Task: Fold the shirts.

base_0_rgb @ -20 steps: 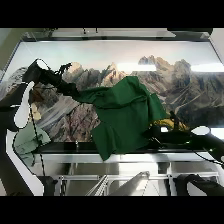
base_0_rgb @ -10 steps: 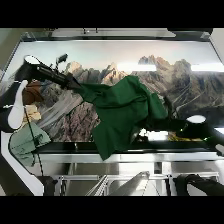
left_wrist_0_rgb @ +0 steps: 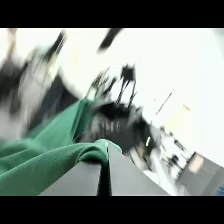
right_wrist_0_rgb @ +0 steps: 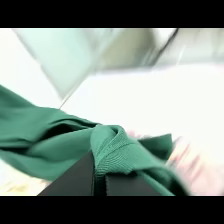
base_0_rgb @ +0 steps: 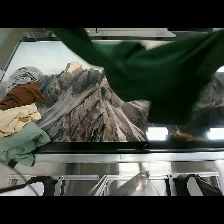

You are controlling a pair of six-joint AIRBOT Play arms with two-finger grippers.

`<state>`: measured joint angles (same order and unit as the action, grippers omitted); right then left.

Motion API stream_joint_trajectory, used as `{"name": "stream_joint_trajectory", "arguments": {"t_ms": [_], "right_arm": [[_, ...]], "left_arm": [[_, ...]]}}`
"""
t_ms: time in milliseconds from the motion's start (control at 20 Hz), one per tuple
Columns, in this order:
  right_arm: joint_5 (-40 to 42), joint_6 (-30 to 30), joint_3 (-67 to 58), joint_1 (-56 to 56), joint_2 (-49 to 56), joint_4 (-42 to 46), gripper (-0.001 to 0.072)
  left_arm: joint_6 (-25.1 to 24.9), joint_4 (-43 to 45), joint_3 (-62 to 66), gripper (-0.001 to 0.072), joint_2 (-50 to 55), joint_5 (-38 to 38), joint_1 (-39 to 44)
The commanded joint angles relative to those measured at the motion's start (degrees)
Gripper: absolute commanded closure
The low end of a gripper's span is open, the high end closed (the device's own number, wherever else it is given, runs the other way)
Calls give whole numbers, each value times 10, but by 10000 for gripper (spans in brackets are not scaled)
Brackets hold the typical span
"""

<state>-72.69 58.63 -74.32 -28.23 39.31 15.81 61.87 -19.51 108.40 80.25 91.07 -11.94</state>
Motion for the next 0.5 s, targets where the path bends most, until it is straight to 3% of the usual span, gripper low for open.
{"name": "stream_joint_trajectory", "arguments": {"t_ms": [0, 150, 250, 350, 450], "right_arm": [[-28, 16, -168, -81, -48, -4, 691], [-31, 17, -195, -81, -49, -10, 691], [-54, 34, -183, -81, -28, -22, 691], [-66, 34, -143, -72, -1, -32, 691], [-63, 26, -86, -38, 30, -31, 691]], "left_arm": [[-4, -26, 0, 692, -187, -106, -44], [32, 184, -33, 689, -315, -181, -76], [68, 314, -122, 686, -381, -261, -81], [106, 358, -253, 686, -415, -311, -81], [107, 358, -389, 686, -415, -344, -79]]}}
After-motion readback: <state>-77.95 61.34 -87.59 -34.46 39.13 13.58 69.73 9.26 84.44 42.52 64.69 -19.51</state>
